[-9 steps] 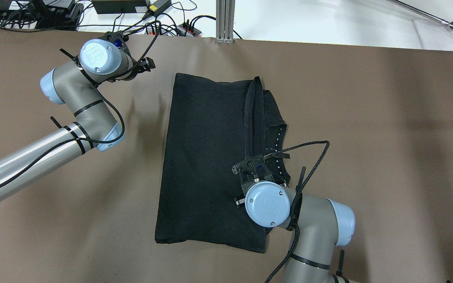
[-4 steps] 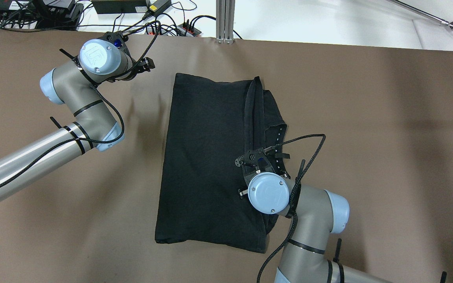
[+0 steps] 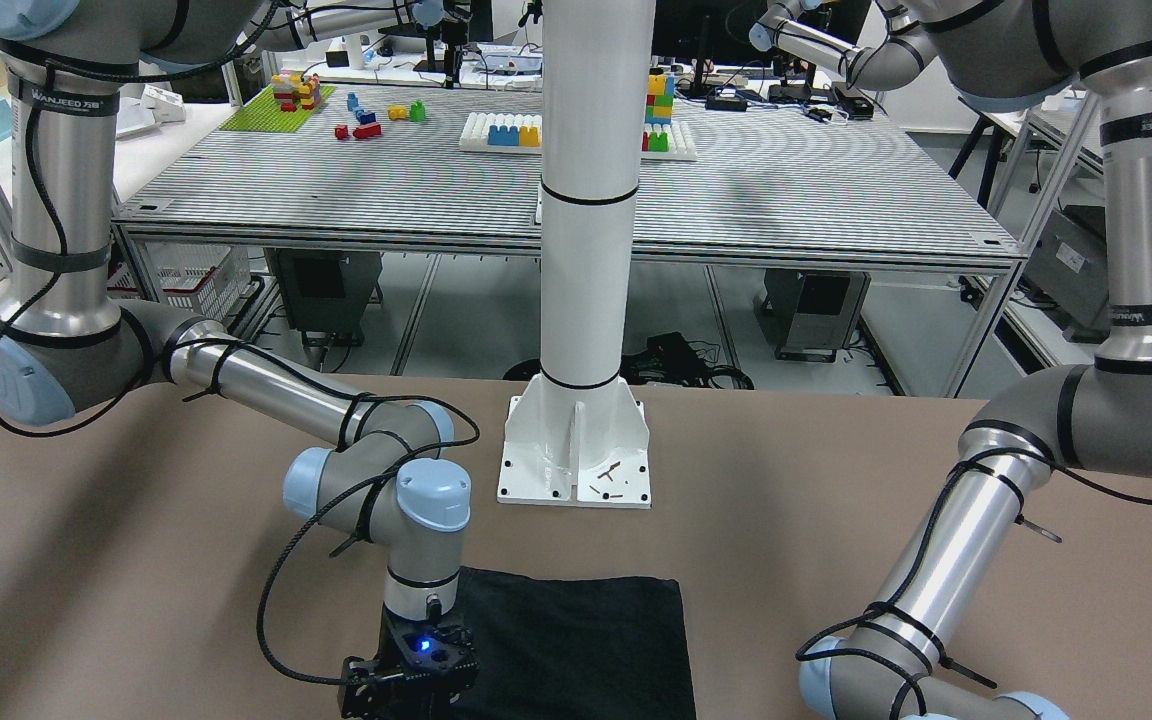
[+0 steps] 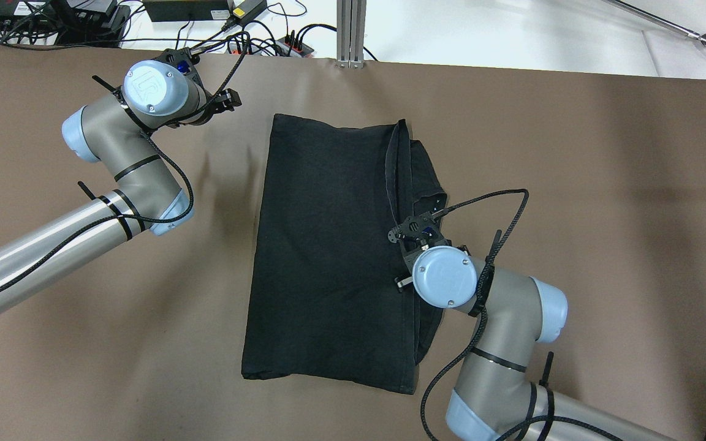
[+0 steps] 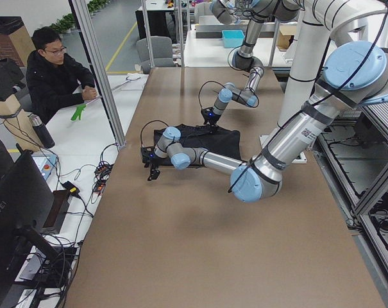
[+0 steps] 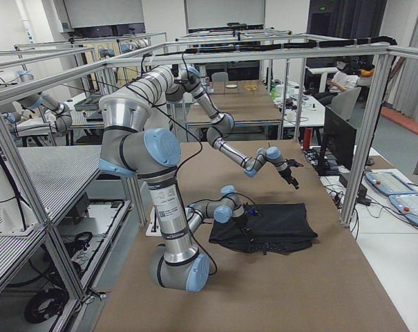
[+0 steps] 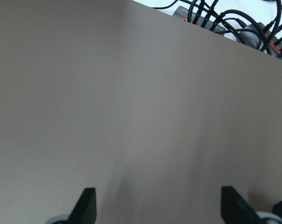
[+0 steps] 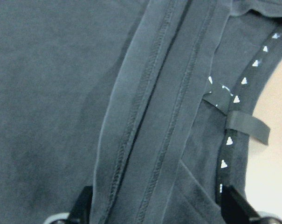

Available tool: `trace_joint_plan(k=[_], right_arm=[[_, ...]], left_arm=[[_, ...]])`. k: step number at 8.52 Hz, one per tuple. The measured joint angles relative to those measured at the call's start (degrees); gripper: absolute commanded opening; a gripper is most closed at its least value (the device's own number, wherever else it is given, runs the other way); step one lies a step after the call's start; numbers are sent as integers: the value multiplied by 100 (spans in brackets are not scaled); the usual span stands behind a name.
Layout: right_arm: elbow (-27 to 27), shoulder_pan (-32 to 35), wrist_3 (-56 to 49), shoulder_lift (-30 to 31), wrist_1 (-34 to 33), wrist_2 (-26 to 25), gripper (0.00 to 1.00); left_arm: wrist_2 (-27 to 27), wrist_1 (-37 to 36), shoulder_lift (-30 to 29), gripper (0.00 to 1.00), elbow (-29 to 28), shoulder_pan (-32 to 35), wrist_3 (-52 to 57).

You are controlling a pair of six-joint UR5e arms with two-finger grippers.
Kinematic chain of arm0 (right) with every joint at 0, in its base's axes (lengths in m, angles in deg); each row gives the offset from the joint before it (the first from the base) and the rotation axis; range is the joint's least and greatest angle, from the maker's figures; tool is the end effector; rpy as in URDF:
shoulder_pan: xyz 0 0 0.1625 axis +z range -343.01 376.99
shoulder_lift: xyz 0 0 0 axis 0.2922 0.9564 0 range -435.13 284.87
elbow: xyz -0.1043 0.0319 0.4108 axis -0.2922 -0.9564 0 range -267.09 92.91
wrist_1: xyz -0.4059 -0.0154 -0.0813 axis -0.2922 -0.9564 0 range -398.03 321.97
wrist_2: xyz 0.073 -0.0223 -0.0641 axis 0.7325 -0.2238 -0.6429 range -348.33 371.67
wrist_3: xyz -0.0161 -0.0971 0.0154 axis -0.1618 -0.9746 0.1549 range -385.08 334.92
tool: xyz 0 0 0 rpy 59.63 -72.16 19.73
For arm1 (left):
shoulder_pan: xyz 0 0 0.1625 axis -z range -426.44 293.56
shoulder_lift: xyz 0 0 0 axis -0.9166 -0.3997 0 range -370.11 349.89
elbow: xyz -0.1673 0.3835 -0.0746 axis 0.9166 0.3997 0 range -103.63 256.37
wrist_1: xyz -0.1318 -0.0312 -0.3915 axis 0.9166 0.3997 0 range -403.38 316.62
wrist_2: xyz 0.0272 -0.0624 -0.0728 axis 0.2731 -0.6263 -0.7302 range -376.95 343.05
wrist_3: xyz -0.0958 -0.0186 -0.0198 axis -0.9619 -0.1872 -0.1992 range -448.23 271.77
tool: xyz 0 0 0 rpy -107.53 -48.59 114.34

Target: Fold clothes

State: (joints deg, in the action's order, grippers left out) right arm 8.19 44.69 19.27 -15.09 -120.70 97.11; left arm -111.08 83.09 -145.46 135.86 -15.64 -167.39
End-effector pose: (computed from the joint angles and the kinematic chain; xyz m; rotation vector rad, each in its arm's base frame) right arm -0.5304 -0.4380 0.3101 0.5060 -0.5520 -0.2690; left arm 0.4213 -0.7162 0.3450 0.4079 0.8172 -0.6170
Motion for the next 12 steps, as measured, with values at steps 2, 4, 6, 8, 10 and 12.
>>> trace_joint_plan(k=[2, 4, 6, 8, 10, 12], right_arm=[[25, 385, -556, 291, 283, 459, 94], [0, 725, -682, -148, 24, 650, 94], [-373, 956, -527, -892, -325, 714, 94], [-1424, 998, -163, -1482, 145, 722, 94], [-2150, 1002, -58, -1675, 780, 720, 94], [-2316, 1023, -128, -1647, 944, 719, 94]], left_arm=[[4, 0, 9, 94, 1, 0, -14], [13, 0, 43, 94, 13, 1, -71], [30, 0, 77, 94, 43, -3, -87], [34, 0, 96, 94, 57, -8, -90], [35, 0, 97, 94, 62, -8, -90], [36, 0, 97, 94, 62, -8, -90]])
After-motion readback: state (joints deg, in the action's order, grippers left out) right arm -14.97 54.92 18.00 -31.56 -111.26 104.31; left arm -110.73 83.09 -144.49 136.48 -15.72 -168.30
